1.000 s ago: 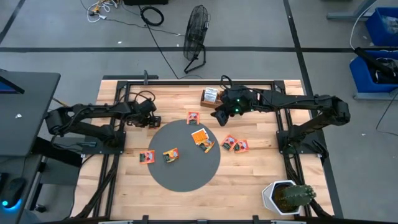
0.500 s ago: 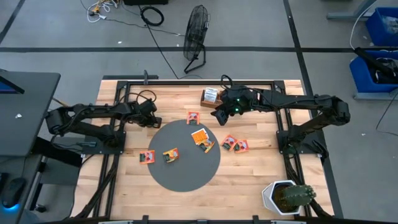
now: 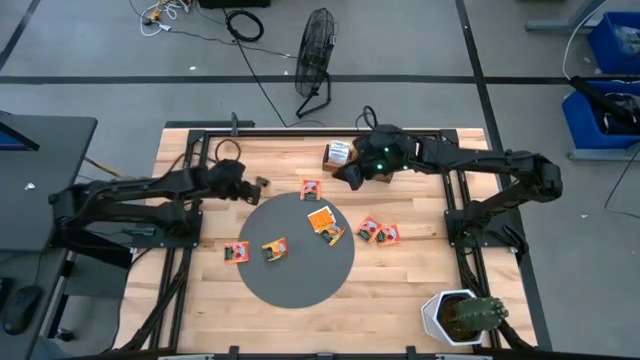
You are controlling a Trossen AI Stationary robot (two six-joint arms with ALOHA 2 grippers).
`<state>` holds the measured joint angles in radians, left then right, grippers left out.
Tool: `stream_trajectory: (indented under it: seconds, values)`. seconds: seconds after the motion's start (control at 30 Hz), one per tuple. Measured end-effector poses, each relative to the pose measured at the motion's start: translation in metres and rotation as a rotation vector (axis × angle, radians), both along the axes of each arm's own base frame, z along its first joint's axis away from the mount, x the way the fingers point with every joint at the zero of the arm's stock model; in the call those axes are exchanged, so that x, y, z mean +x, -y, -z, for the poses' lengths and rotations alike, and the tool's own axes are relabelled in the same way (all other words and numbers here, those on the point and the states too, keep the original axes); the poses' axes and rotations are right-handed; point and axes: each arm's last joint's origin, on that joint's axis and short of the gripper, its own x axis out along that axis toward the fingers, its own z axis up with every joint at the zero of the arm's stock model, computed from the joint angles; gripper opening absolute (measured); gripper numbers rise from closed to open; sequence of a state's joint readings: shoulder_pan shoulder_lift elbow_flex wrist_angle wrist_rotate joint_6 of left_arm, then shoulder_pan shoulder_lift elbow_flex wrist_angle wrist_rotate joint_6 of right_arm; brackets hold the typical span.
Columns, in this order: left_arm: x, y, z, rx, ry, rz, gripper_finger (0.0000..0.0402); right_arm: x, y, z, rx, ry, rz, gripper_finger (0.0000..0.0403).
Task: Pick & Place Tea
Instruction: Put the yellow tea bag into the middle section of the wooden organizer
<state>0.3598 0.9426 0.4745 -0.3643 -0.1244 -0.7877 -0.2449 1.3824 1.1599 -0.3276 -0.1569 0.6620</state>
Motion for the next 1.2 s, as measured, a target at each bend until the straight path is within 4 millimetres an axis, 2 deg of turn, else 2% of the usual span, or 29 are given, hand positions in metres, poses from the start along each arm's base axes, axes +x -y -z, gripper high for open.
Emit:
stream_trajectory:
  seconds: [0.13, 0.27, 0.47, 0.63, 0.8, 1.0, 1.2]
  values:
    - [0.010, 0.004, -0.036, 0.144, 0.079, 0.064, 0.0007, 0.012, 0.004, -0.012, -0.016, -0.018, -0.022, 0.0204]
    - [0.021, 0.008, -0.072, 0.295, 0.116, 0.122, 0.0007, 0.038, 0.010, -0.027, -0.039, -0.063, -0.053, 0.0204]
    - [0.031, 0.014, -0.105, 0.471, 0.105, 0.182, 0.0007, 0.074, 0.029, -0.050, -0.049, -0.083, -0.028, 0.0204]
    - [0.036, 0.020, -0.115, 0.543, 0.085, 0.224, 0.0007, 0.097, 0.042, -0.060, -0.071, -0.086, -0.045, 0.0204]
    - [0.040, 0.025, -0.114, 0.563, 0.069, 0.253, 0.0007, 0.117, 0.046, -0.055, -0.021, -0.094, -0.092, 0.0204]
    - [0.042, 0.028, -0.113, 0.580, 0.061, 0.284, 0.0007, 0.130, 0.048, -0.043, 0.047, -0.105, -0.109, 0.0204]
    - [0.044, 0.030, -0.116, 0.620, 0.081, 0.308, 0.0007, 0.134, 0.047, -0.039, 0.069, -0.092, -0.125, 0.0204]
